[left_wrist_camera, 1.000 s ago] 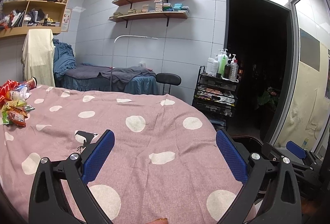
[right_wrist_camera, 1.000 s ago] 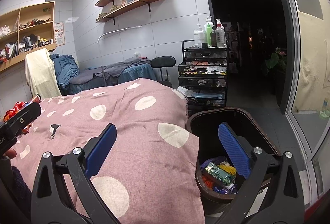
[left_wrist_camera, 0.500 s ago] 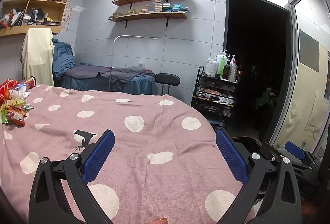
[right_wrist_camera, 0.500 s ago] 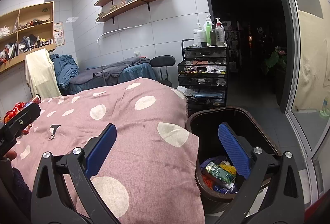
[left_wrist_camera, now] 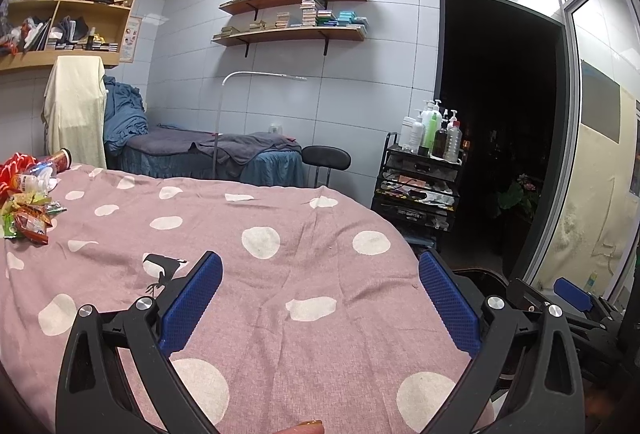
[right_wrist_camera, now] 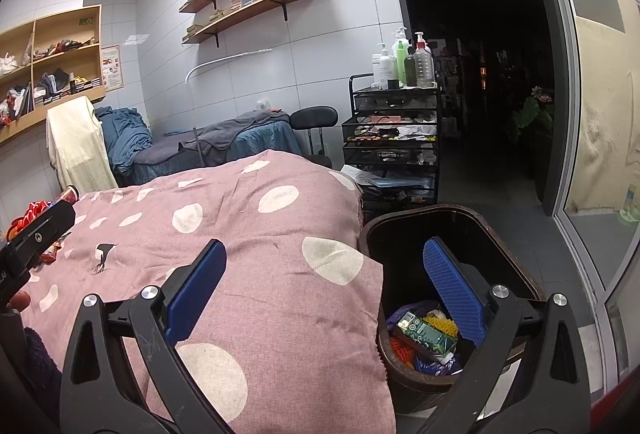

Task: Collect trash

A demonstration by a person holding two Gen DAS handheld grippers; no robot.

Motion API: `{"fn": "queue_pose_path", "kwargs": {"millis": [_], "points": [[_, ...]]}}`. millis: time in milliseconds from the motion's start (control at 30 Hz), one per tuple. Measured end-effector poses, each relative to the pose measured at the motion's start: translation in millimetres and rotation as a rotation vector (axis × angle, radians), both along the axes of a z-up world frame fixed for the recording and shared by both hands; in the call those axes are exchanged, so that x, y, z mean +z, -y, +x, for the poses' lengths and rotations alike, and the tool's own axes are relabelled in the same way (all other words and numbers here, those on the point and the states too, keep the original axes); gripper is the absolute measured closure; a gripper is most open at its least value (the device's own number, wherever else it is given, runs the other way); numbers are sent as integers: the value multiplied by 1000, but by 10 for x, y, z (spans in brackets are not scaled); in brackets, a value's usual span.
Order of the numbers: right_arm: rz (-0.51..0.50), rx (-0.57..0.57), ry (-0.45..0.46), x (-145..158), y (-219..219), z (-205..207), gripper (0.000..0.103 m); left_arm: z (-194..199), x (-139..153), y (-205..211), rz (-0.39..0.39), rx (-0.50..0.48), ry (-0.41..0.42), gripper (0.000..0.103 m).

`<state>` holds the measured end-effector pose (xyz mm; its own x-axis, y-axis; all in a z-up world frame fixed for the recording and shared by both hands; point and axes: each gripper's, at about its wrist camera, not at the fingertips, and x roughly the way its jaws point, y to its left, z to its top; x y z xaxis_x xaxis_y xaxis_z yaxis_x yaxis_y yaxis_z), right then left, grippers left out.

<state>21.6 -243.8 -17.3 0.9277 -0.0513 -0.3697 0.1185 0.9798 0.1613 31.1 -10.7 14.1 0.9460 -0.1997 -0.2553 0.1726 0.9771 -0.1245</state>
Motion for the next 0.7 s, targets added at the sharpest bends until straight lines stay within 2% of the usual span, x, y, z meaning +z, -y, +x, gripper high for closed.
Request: {"fn": "queue_pose_path", "kwargs": {"millis": [700], "points": [[2,-2,-7,-13,-16,1,6,-13,-24,-34,-15,-1,-8,5]]}}
